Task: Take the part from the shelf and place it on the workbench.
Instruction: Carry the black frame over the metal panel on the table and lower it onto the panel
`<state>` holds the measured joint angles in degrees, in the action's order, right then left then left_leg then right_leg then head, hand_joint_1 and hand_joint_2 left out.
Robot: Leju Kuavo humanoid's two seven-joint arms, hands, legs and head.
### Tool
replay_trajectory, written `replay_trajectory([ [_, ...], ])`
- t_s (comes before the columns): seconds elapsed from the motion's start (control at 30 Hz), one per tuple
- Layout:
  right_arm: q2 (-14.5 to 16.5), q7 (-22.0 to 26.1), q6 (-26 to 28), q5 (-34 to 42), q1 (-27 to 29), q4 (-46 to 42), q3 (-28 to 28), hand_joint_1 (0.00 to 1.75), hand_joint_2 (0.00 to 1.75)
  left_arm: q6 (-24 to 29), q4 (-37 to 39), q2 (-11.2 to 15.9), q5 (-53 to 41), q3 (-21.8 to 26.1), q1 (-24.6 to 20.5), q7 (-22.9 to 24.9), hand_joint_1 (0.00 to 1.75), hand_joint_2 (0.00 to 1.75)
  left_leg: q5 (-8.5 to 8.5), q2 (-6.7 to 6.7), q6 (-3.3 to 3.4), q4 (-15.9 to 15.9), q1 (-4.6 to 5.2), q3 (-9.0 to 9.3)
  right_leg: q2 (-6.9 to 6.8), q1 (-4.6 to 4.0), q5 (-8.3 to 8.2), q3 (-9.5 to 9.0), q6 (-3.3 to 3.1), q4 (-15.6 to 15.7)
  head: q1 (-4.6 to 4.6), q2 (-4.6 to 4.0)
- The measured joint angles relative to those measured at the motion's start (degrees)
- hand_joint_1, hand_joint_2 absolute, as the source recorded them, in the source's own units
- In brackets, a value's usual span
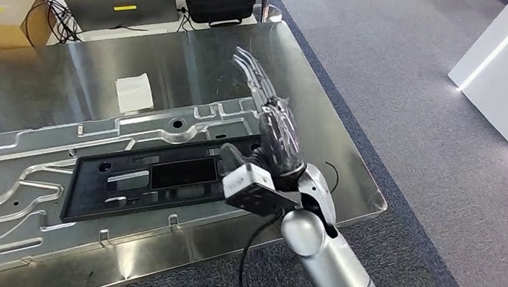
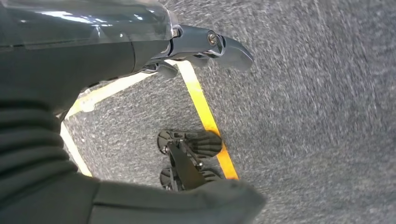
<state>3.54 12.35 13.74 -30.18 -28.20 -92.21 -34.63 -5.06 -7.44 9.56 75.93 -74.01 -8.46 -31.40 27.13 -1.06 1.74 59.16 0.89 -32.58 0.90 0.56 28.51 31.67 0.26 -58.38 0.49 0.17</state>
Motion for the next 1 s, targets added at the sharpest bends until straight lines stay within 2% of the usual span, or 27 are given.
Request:
replay_trajectory([
  [0.17, -1.6, 1.4, 1.0, 0.9, 6.3, -5.9, 0.6, 0.00, 0.00, 0.2, 0.4, 0.3, 0.9, 0.6, 1.2, -0.2, 0.00, 0.00, -0.17, 0.06, 0.67, -0.1, 0.17, 0.07, 0.07, 0.21, -0.19, -0.12, 0.78, 0.2, -0.03, 0.00],
  [0.23, -2.2, 1.6, 1.3, 1.0, 7.7, -7.3, 0.9, 0.00, 0.00, 0.3, 0.5, 0.4, 1.2, 0.9, 1.3, -0.1, 0.00, 0.00, -0.60, 0.23, 1.23, -0.6, -0.08, 0.26, -0.10, 0.13, 0.87, 0.27, 1.08, -0.9, 0.02, 0.00],
  [0.27, -2.5, 1.7, 1.4, 1.0, 8.3, -7.8, 1.0, 0.00, 0.00, 0.4, 0.5, 0.4, 1.3, 1.0, 1.4, -0.1, 0.00, 0.00, -0.79, 0.34, 1.48, -0.8, -0.19, 0.32, -0.22, 0.10, 2.36, 1.24, 1.14, -3.2, 0.04, 0.00],
  [0.33, -3.1, 1.8, 1.4, 1.1, 9.4, -8.3, 1.4, 0.00, 0.00, 0.4, 0.6, 0.5, 1.3, 1.2, 1.6, 0.0, 0.00, 0.00, -0.90, 0.49, 1.66, -0.9, -0.13, 0.23, -0.39, 0.13, 6.05, 4.65, 1.11, -10.4, 0.05, 0.00],
  [0.37, -3.4, 1.9, 1.4, 1.1, 9.9, -8.4, 1.5, 0.00, 0.00, 0.4, 0.7, 0.5, 1.3, 1.2, 1.7, 0.0, 0.00, 0.00, -0.92, 0.55, 1.67, -0.8, -0.04, 0.16, -0.41, 0.13, 7.26, 6.40, 1.04, -14.0, 0.04, 0.00],
  [0.4, -3.6, 1.9, 1.4, 1.2, 10.4, -8.5, 1.6, 0.00, 0.00, 0.4, 0.8, 0.5, 1.3, 1.3, 1.8, 0.0, 0.00, 0.00, -0.92, 0.59, 1.68, -0.8, 0.07, 0.12, -0.43, 0.10, 7.34, 7.40, 0.89, -15.9, 0.04, 0.00],
  [0.43, -3.8, 1.9, 1.4, 1.2, 10.7, -8.6, 1.6, 0.00, 0.00, 0.4, 0.8, 0.5, 1.3, 1.3, 1.8, 0.0, 0.00, 0.00, -0.93, 0.61, 1.68, -0.7, 0.21, 0.10, -0.44, 0.00, 6.29, 7.38, 0.64, -15.8, 0.05, 0.00],
  [0.47, -4.0, 1.9, 1.4, 1.2, 10.9, -8.8, 1.6, 0.00, 0.00, 0.4, 0.9, 0.5, 1.3, 1.3, 1.9, 0.1, 0.00, 0.00, -0.93, 0.61, 1.68, -0.7, 0.37, 0.11, -0.46, -0.15, 4.32, 6.22, 0.20, -13.3, 0.05, 0.00],
  [0.53, -4.1, 2.0, 1.4, 1.2, 11.0, -9.1, 1.7, 0.00, 0.00, 0.4, 0.9, 0.4, 1.3, 1.3, 1.9, 0.1, 0.00, 0.00, -1.00, 0.59, 1.56, -0.7, 0.62, 0.09, -0.51, -0.74, 0.66, 2.35, -1.17, -5.4, -0.08, 0.00],
  [0.57, -4.1, 2.0, 1.4, 1.2, 11.0, -9.3, 1.7, 0.00, 0.00, 0.4, 0.9, 0.3, 1.3, 1.3, 1.9, 0.1, 0.00, 0.00, -1.10, 0.60, 1.37, -0.7, 0.59, 0.02, -0.62, -1.04, -0.38, 0.91, -1.65, -2.4, -0.17, 0.00],
  [0.6, -4.2, 2.0, 1.4, 1.2, 11.1, -9.5, 1.8, 0.00, 0.00, 0.4, 0.9, 0.2, 1.3, 1.3, 1.9, 0.1, 0.00, 0.00, -1.24, 0.61, 1.10, -0.7, 0.46, -0.07, -0.71, -1.30, -0.77, 0.15, -1.98, -0.6, -0.23, 0.00],
  [0.67, -4.2, 2.1, 1.5, 1.2, 11.2, -9.7, 1.9, 0.00, 0.00, 0.5, 0.9, 0.2, 1.3, 1.4, 1.9, 0.2, 0.00, 0.00, -1.64, 0.62, 0.40, -0.8, 0.21, -0.24, -0.85, -1.50, -1.22, 0.06, -2.05, 0.3, -0.25, 0.00],
  [0.73, -4.3, 2.2, 1.7, 1.4, 11.4, -9.8, 2.0, 0.00, 0.00, 0.6, 1.0, 0.3, 1.4, 1.3, 1.9, 0.4, 0.00, 0.00, -0.85, 0.60, -0.30, -0.3, 0.20, -0.66, -1.08, -1.08, -2.02, -0.04, -2.21, 1.5, -0.24, 0.00],
  [0.77, -4.4, 2.2, 1.7, 1.5, 11.6, -9.9, 2.1, 0.00, 0.00, 0.6, 1.0, 0.4, 1.4, 1.3, 1.9, 0.5, 0.00, 0.00, 0.63, 0.59, -0.71, 1.3, 0.15, -1.28, -1.22, -0.75, -2.53, 0.01, -2.33, 2.1, -0.32, 0.00],
  [0.8, -4.4, 2.3, 1.8, 1.6, 11.9, -9.9, 2.2, 0.00, 0.00, 0.6, 1.0, 0.5, 1.4, 1.3, 1.9, 0.6, 0.00, 0.00, 2.81, 0.60, -1.12, 4.1, -0.09, -2.30, -1.35, -0.53, -2.94, 0.20, -2.36, 2.4, -0.42, -0.01],
  [0.87, -4.5, 2.5, 1.7, 1.7, 12.5, -9.9, 2.3, 0.00, 0.00, 0.6, 1.0, 0.6, 1.5, 1.3, 2.0, 0.8, 0.00, 0.00, 7.03, 0.63, -2.10, 11.2, -0.85, -4.70, -1.44, -0.22, -3.52, 0.99, -2.26, 2.4, -0.61, -0.01],
  [0.9, -4.6, 2.6, 1.7, 1.8, 12.9, -9.9, 2.4, 0.00, 0.00, 0.6, 1.0, 0.7, 1.5, 1.3, 2.0, 0.9, 0.00, 0.00, 7.86, 0.65, -2.60, 13.5, -1.30, -5.24, -1.49, -0.03, -3.75, 1.45, -2.02, 2.3, -0.63, -0.01],
  [0.93, -4.6, 2.7, 1.5, 1.8, 13.2, -9.8, 2.5, 0.00, 0.00, 0.7, 1.0, 0.8, 1.6, 1.3, 2.0, 1.0, 0.00, 0.00, 7.56, 0.67, -3.14, 13.8, -1.75, -4.79, -1.53, 0.23, -3.97, 1.95, -1.76, 2.0, -0.63, 0.00],
  [0.97, -4.7, 2.7, 1.3, 1.8, 13.3, -9.8, 2.5, 0.00, 0.00, 0.7, 1.0, 0.9, 1.7, 1.3, 2.0, 1.1, 0.00, 0.00, 6.24, 0.71, -3.72, 11.7, -2.21, -3.20, -1.54, 0.57, -4.13, 2.49, -1.46, 1.6, -0.63, 0.00],
  [1.0, -4.8, 2.8, 1.1, 1.8, 13.4, -9.8, 2.6, 0.00, 0.00, 0.7, 1.0, 1.0, 1.8, 1.3, 2.0, 1.1, 0.00, 0.00, 4.52, 0.75, -4.35, 7.8, -2.70, -0.76, -1.55, 0.91, -4.23, 3.06, -1.10, 1.1, -0.64, 0.00],
])
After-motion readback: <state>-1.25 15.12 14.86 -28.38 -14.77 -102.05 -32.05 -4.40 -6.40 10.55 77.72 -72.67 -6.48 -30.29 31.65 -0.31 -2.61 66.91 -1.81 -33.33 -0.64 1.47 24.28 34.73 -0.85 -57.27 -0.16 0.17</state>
